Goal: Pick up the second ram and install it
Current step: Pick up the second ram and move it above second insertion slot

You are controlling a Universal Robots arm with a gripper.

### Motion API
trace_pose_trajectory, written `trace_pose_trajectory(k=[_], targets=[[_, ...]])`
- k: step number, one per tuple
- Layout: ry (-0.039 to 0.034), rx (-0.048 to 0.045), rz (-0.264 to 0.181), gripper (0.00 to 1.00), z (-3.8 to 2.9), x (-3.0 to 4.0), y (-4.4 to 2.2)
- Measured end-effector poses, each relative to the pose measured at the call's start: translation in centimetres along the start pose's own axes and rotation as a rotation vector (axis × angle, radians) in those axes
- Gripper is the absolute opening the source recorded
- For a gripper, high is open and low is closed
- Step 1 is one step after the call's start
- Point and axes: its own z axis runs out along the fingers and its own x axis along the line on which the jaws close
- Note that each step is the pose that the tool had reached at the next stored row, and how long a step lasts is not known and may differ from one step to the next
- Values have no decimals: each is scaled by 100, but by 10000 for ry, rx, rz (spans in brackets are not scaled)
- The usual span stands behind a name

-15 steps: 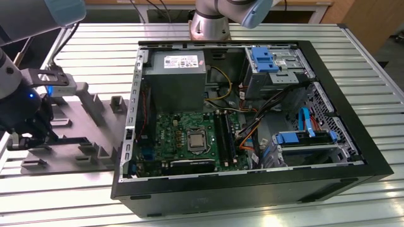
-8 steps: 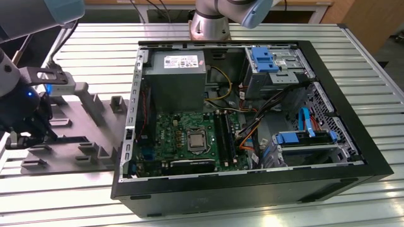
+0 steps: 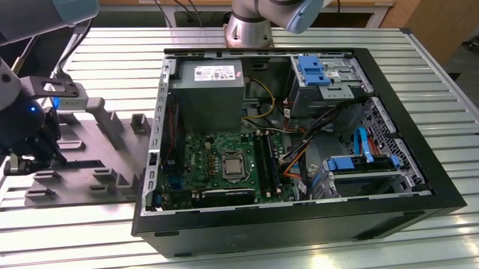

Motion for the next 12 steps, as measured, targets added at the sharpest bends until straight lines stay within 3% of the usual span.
trace_pose_trajectory(k=[12], targets=[[-6,1,-1,12,-103,-4,7]])
